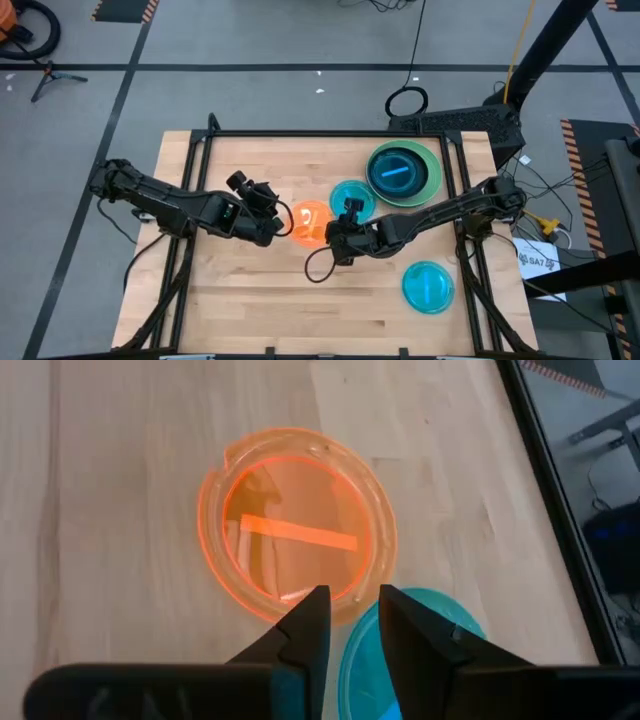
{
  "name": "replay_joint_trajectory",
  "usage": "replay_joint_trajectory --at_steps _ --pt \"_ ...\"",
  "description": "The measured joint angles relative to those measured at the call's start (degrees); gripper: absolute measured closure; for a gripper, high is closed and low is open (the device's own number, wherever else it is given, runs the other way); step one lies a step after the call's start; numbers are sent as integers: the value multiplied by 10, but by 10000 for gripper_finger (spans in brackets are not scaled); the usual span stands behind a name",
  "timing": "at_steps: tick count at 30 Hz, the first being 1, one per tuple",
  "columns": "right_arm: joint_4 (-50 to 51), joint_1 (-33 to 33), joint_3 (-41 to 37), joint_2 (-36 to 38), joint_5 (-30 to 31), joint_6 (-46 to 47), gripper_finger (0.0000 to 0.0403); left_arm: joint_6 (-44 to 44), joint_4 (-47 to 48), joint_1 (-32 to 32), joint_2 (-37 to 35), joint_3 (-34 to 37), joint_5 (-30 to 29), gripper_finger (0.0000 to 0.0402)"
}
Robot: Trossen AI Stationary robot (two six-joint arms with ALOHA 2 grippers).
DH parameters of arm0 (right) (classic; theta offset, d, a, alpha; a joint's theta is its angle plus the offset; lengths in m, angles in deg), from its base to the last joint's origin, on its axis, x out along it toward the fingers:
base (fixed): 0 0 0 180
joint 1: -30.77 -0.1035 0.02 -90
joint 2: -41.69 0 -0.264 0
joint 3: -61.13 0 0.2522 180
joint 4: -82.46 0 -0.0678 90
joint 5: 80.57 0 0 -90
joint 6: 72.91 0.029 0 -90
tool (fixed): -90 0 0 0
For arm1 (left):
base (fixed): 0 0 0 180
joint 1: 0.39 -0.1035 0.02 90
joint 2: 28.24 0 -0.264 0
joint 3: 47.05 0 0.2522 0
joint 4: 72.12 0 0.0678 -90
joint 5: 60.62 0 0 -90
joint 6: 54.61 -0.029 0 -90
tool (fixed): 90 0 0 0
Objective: Stack plastic plates
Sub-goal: Stack the transparent orange plate on the transparent blue plate
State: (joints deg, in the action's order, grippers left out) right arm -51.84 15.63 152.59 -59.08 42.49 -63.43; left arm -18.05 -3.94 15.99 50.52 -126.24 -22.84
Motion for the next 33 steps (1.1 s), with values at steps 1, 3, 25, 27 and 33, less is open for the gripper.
replay_joint_trajectory --at_steps 1,3,25,27,33 --pt "-8 0 -8 0 0 -3 319 0 0 2 0 0 0 188" --pt "-14 0 -22 0 -1 -6 319 0 0 3 0 0 0 188" --pt "-147 3 -113 -1 -2 -27 319 75 -27 40 0 77 12 188" --pt "-152 3 -113 -1 -2 -27 319 80 -37 43 0 96 13 188" --pt "-177 4 -113 -1 -3 -31 319 69 -112 44 0 150 38 188"
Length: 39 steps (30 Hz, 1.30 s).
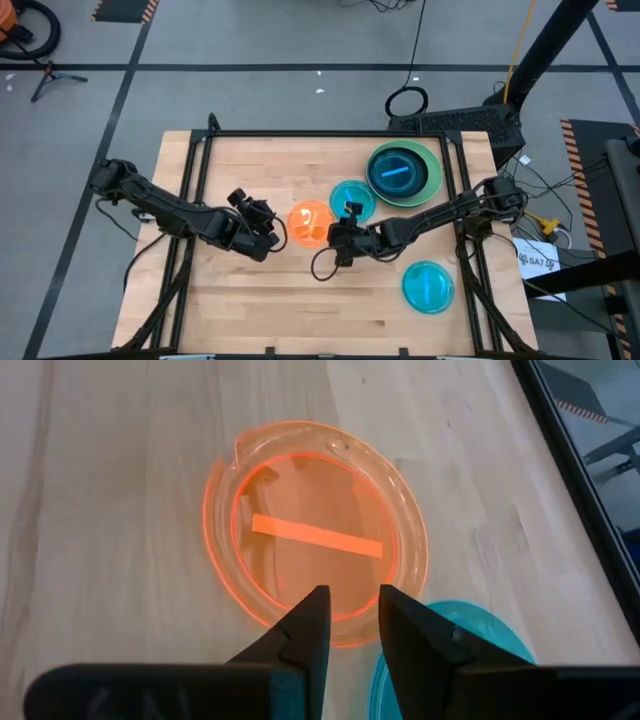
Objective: Stack plastic plates
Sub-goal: Stack the transparent orange plate on the transparent blue plate
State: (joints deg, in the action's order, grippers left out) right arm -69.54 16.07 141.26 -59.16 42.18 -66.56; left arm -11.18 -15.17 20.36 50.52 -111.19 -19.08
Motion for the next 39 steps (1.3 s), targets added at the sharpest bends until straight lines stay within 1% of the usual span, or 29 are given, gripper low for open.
replay_joint_trajectory --at_steps 5,9,24,30,35,36,37,39 --pt "-2 5 0 0 0 0 319 -39 -70 0 0 28 17 188" --pt "-7 8 0 0 0 0 319 -61 -101 0 0 36 26 188" --pt "-8 8 0 0 0 0 319 -59 -105 0 0 37 35 188" --pt "-12 8 0 0 0 0 319 -74 -108 0 0 37 35 188" --pt "-21 8 0 0 -1 -8 319 -102 -161 5 0 53 35 188" --pt "-28 8 0 0 -7 -13 319 -110 -171 8 0 59 36 188" --pt "-36 9 0 0 -25 -17 319 -114 -181 10 0 64 36 188" --pt "-60 12 0 0 -78 -26 319 -119 -194 12 0 73 36 188"
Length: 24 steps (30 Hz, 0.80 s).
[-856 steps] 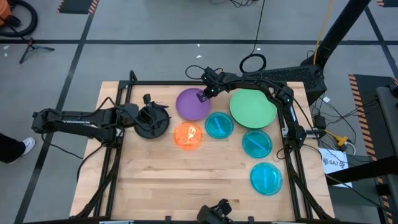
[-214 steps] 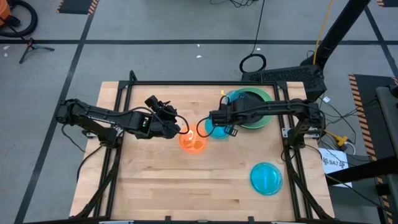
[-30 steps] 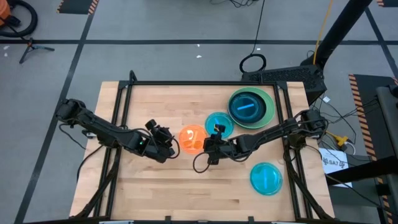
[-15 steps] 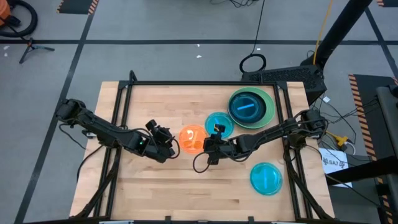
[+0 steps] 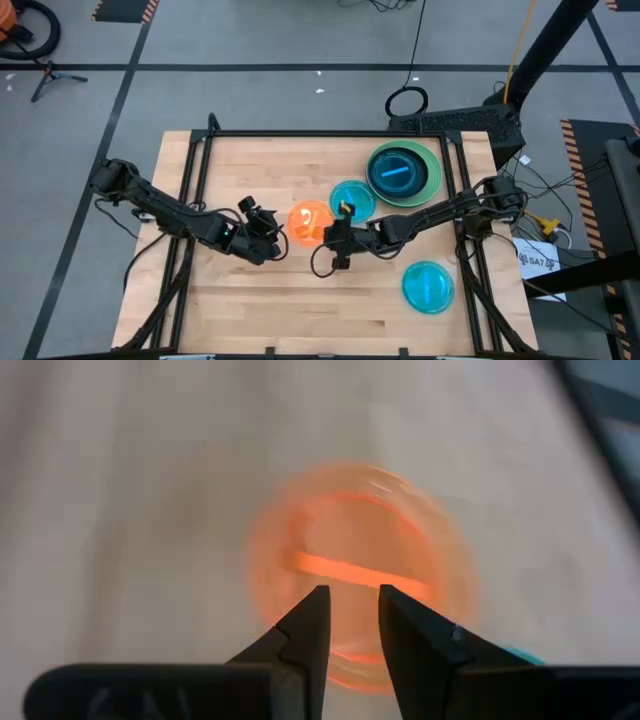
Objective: Stack plastic plates
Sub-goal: Stack the transparent orange plate on the transparent blue plate
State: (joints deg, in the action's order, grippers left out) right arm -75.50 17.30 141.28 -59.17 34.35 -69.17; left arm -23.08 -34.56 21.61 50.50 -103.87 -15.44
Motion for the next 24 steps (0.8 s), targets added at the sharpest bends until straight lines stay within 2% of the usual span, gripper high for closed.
replay_joint_trajectory --at_steps 4,10,15,24 --pt "-65 8 1 -10 -93 -1 319 7 -1 -1 0 14 -11 188" --pt "-102 18 1 -61 -125 -17 319 21 3 -1 0 18 -14 188" --pt "-106 29 1 -107 -191 -21 319 22 3 -1 0 18 -15 188" --pt "-104 33 3 -135 -190 -18 319 22 1 -1 0 18 -16 188"
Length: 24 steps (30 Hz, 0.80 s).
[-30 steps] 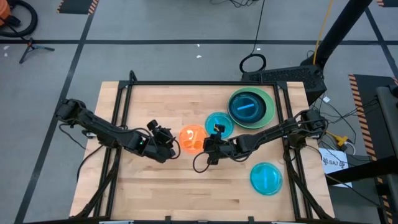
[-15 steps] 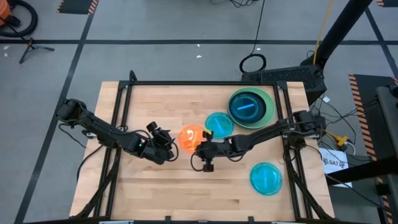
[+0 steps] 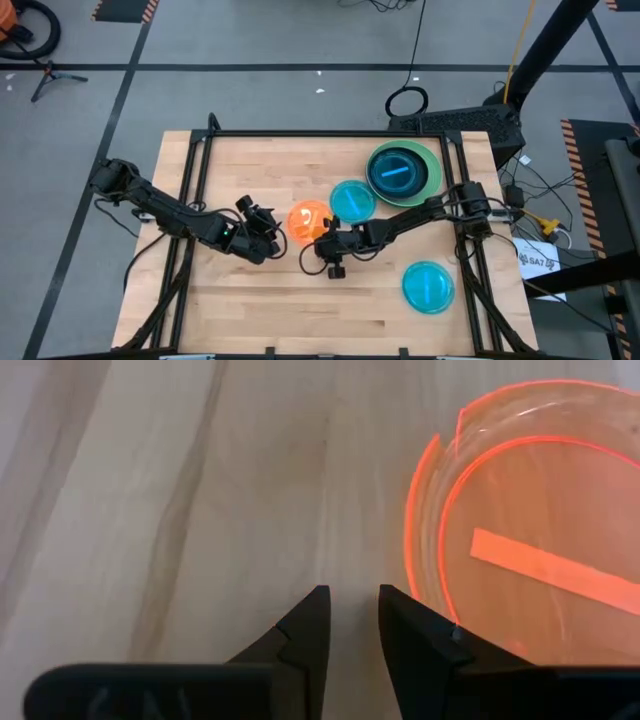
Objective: Stack plastic plates
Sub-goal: Stack the transparent orange plate on the transparent blue plate
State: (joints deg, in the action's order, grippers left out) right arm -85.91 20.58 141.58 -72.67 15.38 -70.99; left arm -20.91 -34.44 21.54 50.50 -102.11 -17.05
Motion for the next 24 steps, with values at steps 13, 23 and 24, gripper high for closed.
replay_joint_trajectory --at_steps 13,23,24 --pt "-12 14 0 15 44 -43 293 -6 -1 -1 0 0 -2 188" --pt "-11 28 0 8 43 -42 253 -5 -2 -1 0 0 -2 188" --pt "-10 28 0 8 43 -42 253 -4 -2 -1 0 0 -2 188"
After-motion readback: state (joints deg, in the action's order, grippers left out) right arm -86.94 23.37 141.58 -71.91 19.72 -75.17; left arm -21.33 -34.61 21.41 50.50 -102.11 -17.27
